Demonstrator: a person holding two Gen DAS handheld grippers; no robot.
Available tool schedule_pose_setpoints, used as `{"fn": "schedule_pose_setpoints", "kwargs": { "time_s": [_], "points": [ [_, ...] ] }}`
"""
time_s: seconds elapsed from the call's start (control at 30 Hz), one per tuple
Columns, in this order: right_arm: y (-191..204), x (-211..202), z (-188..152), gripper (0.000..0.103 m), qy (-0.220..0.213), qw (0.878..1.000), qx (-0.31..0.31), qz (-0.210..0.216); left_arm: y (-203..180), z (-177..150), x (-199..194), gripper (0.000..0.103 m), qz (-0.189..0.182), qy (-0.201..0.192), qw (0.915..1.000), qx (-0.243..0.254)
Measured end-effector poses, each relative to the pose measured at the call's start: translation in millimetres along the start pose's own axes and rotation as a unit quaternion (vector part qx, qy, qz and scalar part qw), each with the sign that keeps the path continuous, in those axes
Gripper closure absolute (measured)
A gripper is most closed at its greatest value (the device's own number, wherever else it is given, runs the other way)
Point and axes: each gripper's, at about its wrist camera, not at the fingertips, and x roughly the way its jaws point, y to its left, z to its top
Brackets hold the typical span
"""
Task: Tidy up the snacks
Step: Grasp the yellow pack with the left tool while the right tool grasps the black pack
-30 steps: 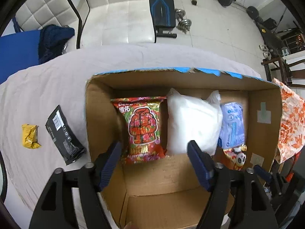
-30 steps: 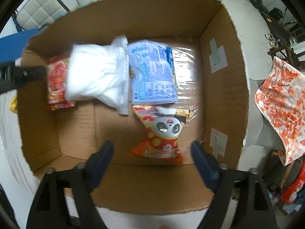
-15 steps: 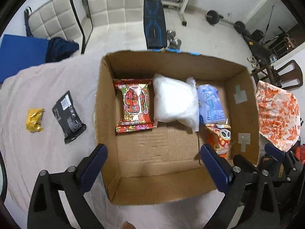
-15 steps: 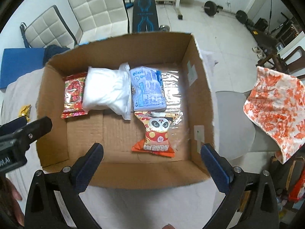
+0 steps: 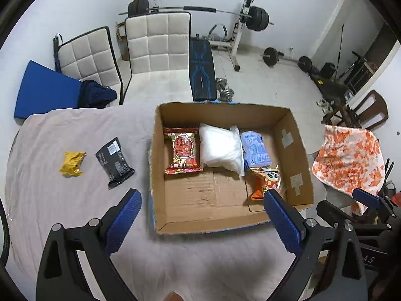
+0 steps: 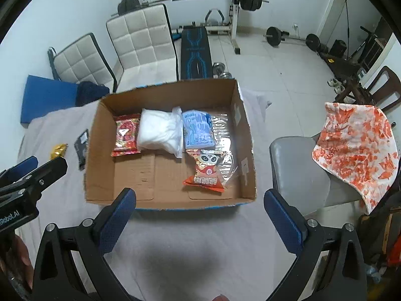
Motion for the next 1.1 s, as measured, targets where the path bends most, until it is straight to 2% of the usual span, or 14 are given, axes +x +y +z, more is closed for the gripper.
{"fn": "schedule_pose_setpoints", "kwargs": {
  "time_s": [0.13, 0.33, 0.43, 0.6, 0.7, 0.8, 0.9, 0.93, 1.03, 1.1],
  "points": [
    [1, -22, -7, 0.000, -0.017, 1.000, -0.001, 0.002, 1, -6, -25, 0.003, 0.000, -0.024, 0.9997, -0.004],
    [13, -42, -12, 0.000, -0.025, 1.000, -0.009, 0.009, 5, -11, -45, 0.003, -0.011, -0.030, 0.9995, -0.007],
    [28, -40, -12, 0.000, -0.020, 1.000, -0.015, 0.015, 12, -11, -49, 0.003, -0.009, -0.032, 0.9994, -0.007],
    [62, -30, -4, 0.000, -0.006, 0.999, -0.026, 0.029, 44, -6, -56, 0.003, -0.010, -0.028, 0.9994, -0.020],
    [94, -22, 7, 0.000, 0.003, 0.998, -0.026, 0.050, 79, 1, -65, 0.003, 0.011, -0.034, 0.9991, -0.023],
    [131, -14, 20, 0.000, 0.008, 0.996, -0.031, 0.079, 135, 11, -70, 0.003, 0.043, -0.039, 0.9973, -0.044],
    [181, 10, 37, 0.000, 0.029, 0.993, -0.035, 0.113, 186, 21, -64, 0.003, 0.070, -0.031, 0.9951, -0.062],
    [193, 18, 41, 0.000, 0.039, 0.991, -0.033, 0.121, 209, 24, -59, 0.003, 0.090, -0.029, 0.9932, -0.067],
    [242, 53, 54, 0.000, 0.069, 0.986, -0.042, 0.145, 259, 29, -37, 0.003, 0.120, -0.007, 0.9898, -0.076],
    [272, 84, 61, 0.000, 0.092, 0.985, -0.051, 0.133, 286, 29, -20, 0.003, 0.130, 0.017, 0.9877, -0.085]
  ]
}}
